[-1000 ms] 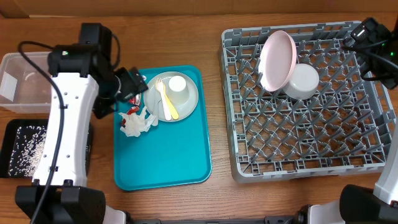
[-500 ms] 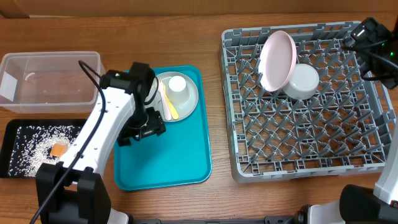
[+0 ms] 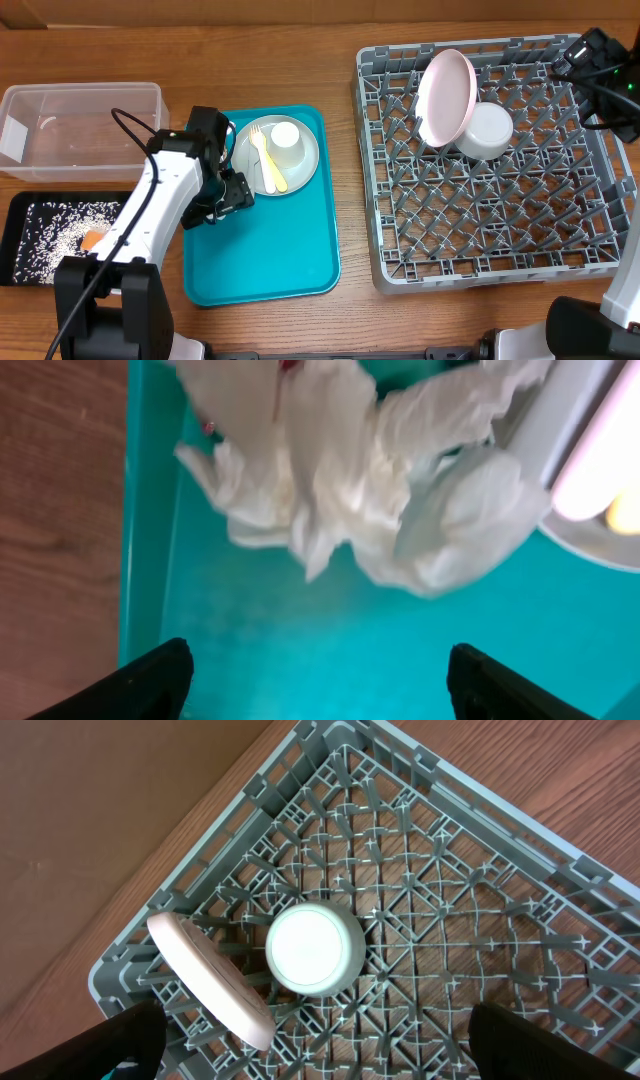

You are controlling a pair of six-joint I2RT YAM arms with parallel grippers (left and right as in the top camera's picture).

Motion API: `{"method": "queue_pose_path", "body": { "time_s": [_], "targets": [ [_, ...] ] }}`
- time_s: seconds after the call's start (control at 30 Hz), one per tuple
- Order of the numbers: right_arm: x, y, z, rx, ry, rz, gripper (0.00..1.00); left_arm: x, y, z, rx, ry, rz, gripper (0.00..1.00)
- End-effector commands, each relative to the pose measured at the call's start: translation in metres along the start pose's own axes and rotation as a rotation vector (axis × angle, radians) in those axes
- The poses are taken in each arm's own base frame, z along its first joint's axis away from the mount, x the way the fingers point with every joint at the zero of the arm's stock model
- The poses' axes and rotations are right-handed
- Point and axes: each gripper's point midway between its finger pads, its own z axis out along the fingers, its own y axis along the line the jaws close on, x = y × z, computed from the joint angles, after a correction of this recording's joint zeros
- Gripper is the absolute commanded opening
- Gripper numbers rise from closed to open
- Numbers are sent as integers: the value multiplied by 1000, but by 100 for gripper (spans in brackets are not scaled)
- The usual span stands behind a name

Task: Sort waste into correct bins and load items into the dishwasher rack
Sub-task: 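Reach the left gripper to the crumpled tissue and grasp it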

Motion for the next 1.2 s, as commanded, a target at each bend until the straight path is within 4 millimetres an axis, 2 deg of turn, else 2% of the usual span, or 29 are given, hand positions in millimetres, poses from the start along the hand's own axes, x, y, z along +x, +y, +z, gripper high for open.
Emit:
{"method": "queue_pose_path", "body": {
  "time_s": [0.0, 0.2, 0.4, 0.53, 0.73, 0.8, 1.0, 1.03, 1.07, 1.13, 1.17],
  "targets": [
    [-3, -2, -1, 9, -15, 7, 100, -10, 7, -1, -10, -42, -8, 83],
    [-3, -2, -1, 9, -14, 7, 100, -26, 14, 4, -4, -72, -112, 78],
    [-3, -2, -1, 9, -15, 7, 100, -27, 13, 13, -1, -54, -176, 78],
    [-3, -2, -1, 9, -15, 7, 100, -25, 13, 34, -18, -12, -237, 77],
    [-3, -2, -1, 9, -15, 7, 100, -22, 8, 55, -22, 44, -239, 71],
    [-3, -2, -1, 9, -14, 7, 100, -21, 9, 56, -29, 47, -239, 58],
    [-3, -2, -1, 9, -14, 7, 100, -24, 9, 46, -36, 51, -238, 37],
    [-3, -2, -1, 9, -15, 7, 100, -24, 9, 43, -38, 52, -238, 30],
    [-3, -2, -1, 9, -15, 7, 100, -25, 9, 38, -38, 53, -238, 17],
    [-3, -2, -1, 9, -15, 7, 100, -28, 8, 30, -39, 53, -238, 5],
    [-3, -2, -1, 9, -15, 7, 100, -30, 7, 24, -37, 52, -238, 4]
  ]
}}
